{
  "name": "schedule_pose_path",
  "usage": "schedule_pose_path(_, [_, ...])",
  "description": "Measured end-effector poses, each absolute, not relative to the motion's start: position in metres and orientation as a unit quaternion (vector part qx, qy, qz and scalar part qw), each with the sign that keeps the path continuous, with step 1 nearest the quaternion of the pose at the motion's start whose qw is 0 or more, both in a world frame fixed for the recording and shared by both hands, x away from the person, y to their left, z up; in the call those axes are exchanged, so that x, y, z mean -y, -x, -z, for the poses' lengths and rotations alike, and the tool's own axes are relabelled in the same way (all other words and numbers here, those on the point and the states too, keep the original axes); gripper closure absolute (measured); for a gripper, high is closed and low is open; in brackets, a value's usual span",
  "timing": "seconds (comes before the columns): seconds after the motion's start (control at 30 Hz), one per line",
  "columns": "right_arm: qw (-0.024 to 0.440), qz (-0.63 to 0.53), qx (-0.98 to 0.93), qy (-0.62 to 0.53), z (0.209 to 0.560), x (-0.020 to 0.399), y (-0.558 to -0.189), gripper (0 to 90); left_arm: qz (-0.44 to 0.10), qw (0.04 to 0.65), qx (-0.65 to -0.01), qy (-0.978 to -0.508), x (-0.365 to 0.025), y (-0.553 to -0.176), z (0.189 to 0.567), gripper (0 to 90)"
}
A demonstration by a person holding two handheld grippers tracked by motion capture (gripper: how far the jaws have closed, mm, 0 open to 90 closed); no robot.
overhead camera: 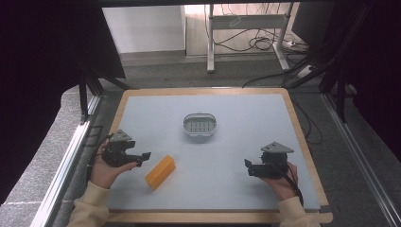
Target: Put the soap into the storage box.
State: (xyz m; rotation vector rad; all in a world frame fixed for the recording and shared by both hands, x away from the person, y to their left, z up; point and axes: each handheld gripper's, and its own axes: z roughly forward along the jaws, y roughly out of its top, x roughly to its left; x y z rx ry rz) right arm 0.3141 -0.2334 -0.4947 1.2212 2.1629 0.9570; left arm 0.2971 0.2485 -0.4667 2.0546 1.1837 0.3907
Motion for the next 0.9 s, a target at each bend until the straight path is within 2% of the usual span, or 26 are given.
schedule_pose_path(0.3, [0.222,-0.356,-0.785,-0.455,0.498,0.243,-0.314,10.0,-0.148,0.367,-0.46,-0.795,-0.251,-0.295,0.465,20.3])
schedule_pose_path(0.9, [0.228,-0.349,-0.784,-0.46,0.499,0.244,-0.312,12.7,-0.151,0.36,-0.452,-0.802,-0.248,-0.291,0.459,23.5])
